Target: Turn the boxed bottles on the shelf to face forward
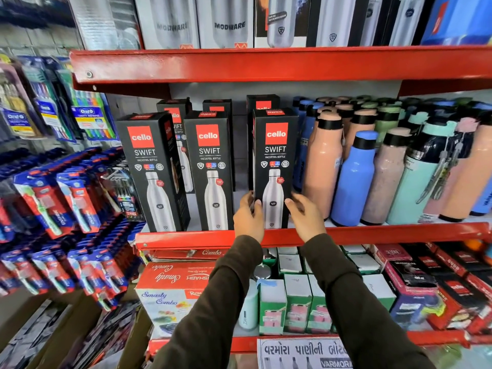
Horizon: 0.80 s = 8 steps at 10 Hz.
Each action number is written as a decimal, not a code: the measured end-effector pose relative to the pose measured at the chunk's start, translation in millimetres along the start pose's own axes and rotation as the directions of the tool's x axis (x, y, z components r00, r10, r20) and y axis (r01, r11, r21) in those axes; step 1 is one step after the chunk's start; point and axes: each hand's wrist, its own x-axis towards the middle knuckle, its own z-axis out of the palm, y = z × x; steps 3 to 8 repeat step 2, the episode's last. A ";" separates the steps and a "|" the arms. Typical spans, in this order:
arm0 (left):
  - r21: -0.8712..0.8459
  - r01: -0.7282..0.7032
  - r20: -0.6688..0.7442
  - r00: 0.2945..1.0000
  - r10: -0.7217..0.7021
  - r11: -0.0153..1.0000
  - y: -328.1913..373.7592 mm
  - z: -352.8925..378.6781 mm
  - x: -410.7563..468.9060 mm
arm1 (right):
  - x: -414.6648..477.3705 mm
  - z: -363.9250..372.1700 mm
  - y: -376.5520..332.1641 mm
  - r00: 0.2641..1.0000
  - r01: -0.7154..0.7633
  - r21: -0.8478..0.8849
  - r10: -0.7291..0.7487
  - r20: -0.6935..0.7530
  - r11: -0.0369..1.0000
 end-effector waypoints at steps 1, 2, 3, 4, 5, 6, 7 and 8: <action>-0.057 -0.224 -0.060 0.973 0.221 0.973 9.2 -7.8 -11.4 | -4.1 -30.2 -13.4 0.994 0.099 0.043 -0.097 -0.042 0.994; 0.074 -0.578 -0.127 0.803 0.582 0.813 32.1 -24.7 -11.9 | -8.7 -87.5 -41.0 0.898 0.319 0.123 -0.258 -0.356 0.940; 0.074 -0.578 -0.127 0.803 0.582 0.813 32.1 -24.7 -11.9 | -8.7 -87.5 -41.0 0.898 0.319 0.123 -0.258 -0.356 0.940; 0.074 -0.578 -0.127 0.803 0.582 0.813 32.1 -24.7 -11.9 | -8.7 -87.5 -41.0 0.898 0.319 0.123 -0.258 -0.356 0.940; 0.074 -0.578 -0.127 0.803 0.582 0.813 32.1 -24.7 -11.9 | -8.7 -87.5 -41.0 0.898 0.319 0.123 -0.258 -0.356 0.940; 0.074 -0.578 -0.127 0.803 0.582 0.813 32.1 -24.7 -11.9 | -8.7 -87.5 -41.0 0.898 0.319 0.123 -0.258 -0.356 0.940; 0.074 -0.578 -0.127 0.803 0.582 0.813 32.1 -24.7 -11.9 | -8.7 -87.5 -41.0 0.898 0.319 0.123 -0.258 -0.356 0.940; 0.074 -0.578 -0.127 0.803 0.582 0.813 32.1 -24.7 -11.9 | -8.7 -87.5 -41.0 0.898 0.319 0.123 -0.258 -0.356 0.940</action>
